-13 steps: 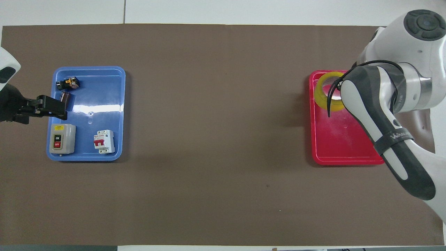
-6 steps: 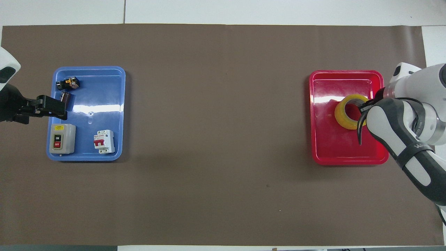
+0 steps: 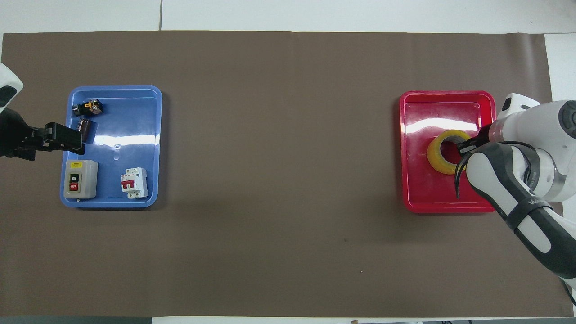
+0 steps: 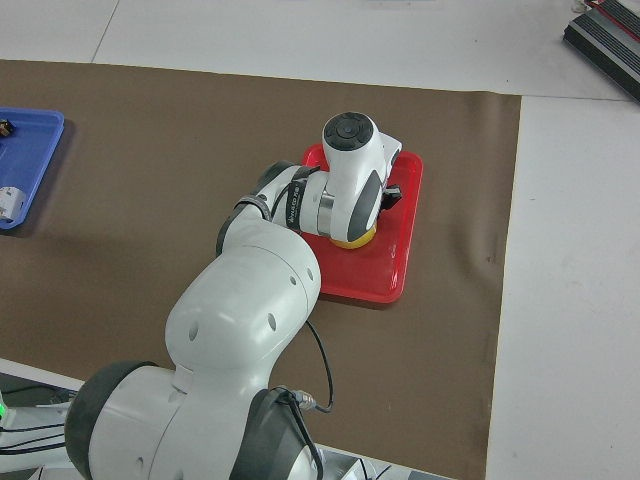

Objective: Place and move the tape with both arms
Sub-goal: 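Open the right gripper and withdraw it from the red tray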

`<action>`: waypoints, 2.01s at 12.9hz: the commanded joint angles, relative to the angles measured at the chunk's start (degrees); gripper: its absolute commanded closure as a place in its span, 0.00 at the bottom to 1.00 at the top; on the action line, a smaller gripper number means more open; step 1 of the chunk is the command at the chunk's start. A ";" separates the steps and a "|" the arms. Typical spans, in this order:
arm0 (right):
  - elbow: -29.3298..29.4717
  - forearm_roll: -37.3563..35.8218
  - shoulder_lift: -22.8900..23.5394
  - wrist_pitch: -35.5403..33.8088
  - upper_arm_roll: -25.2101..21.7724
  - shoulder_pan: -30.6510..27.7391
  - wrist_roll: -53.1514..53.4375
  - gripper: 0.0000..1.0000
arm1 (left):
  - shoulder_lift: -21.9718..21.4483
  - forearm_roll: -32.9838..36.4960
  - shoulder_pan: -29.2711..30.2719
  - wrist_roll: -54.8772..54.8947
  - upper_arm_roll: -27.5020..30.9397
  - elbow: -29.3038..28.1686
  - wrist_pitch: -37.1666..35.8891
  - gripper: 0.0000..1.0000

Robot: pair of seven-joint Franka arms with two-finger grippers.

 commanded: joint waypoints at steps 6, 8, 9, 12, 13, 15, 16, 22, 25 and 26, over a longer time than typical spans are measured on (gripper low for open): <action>-0.06 1.33 -2.66 -2.17 0.47 0.42 6.68 0.00 | -1.11 -1.27 0.74 0.76 -0.08 -1.07 0.61 0.00; 7.65 1.33 -5.56 -13.73 0.73 0.68 14.30 0.00 | -1.11 -1.27 0.74 0.67 -0.08 -1.07 0.61 0.00; 12.57 1.33 -6.27 -21.72 1.17 0.77 18.09 0.00 | -1.11 -1.27 0.74 0.76 -0.08 -1.07 0.61 0.00; 21.12 0.19 -9.25 -33.90 2.57 0.86 28.92 0.00 | -1.11 -1.27 0.74 0.76 -0.08 -1.07 0.61 0.00; 22.53 -0.08 -11.00 -37.32 2.67 0.86 29.37 0.00 | -1.11 -1.27 0.74 0.67 -0.08 -1.07 0.61 0.00; 23.42 -2.17 -15.30 -42.43 2.58 0.77 29.38 0.00 | -1.11 -1.27 0.74 0.67 -0.08 -1.07 0.61 0.00; 24.38 -2.97 -17.15 -45.33 2.58 0.68 29.38 0.00 | -1.11 -1.27 0.74 0.76 -0.08 -1.07 0.61 0.00; 30.65 -2.37 -16.55 -55.20 2.40 0.51 37.99 0.00 | -1.11 -1.27 0.74 0.76 -0.08 -1.07 0.61 0.00; 30.72 -1.92 -16.56 -55.29 2.40 0.59 37.81 0.00 | -1.11 -1.27 0.74 0.67 -0.08 -1.07 0.52 0.00; 30.72 -2.01 -16.47 -55.29 2.49 0.77 37.73 0.00 | -1.11 -1.27 0.74 0.67 -0.08 -1.07 0.61 0.00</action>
